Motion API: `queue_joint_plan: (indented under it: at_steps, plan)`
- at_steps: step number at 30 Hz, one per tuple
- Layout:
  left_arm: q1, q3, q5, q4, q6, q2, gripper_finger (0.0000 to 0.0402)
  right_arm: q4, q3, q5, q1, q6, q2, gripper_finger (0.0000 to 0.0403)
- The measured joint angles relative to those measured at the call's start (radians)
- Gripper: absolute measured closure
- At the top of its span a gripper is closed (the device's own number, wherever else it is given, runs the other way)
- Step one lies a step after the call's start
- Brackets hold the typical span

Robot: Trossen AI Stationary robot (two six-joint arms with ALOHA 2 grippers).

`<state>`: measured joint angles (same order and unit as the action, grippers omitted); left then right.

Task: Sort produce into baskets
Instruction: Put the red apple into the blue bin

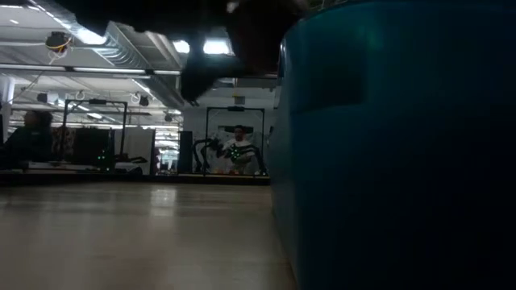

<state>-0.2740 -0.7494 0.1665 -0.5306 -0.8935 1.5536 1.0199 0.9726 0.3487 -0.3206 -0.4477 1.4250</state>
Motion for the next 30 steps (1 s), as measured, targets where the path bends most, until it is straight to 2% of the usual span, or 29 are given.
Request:
queue_joint_plan:
  at_steps: [5,10,15,20,30]
  plan:
    - [-0.022,-0.117,0.000,0.001,-0.003,0.196,0.0057,-0.002,0.000,0.000,0.000,0.000,0.000,0.0118]
    - [-0.017,-0.216,-0.011,-0.006,-0.023,0.303,0.0057,-0.002,0.000,0.000,0.000,0.000,0.000,0.0118]
    - [-0.010,-0.240,-0.015,-0.006,0.011,0.318,0.0056,-0.007,0.000,-0.007,0.000,0.000,0.000,0.0118]
    - [-0.005,-0.240,-0.029,0.003,-0.009,0.318,0.0056,-0.008,0.000,-0.063,0.000,0.000,0.000,0.0118]
    - [-0.010,-0.240,-0.112,0.003,0.146,0.318,0.0056,-0.008,0.000,-0.087,0.000,0.000,0.000,0.0118]
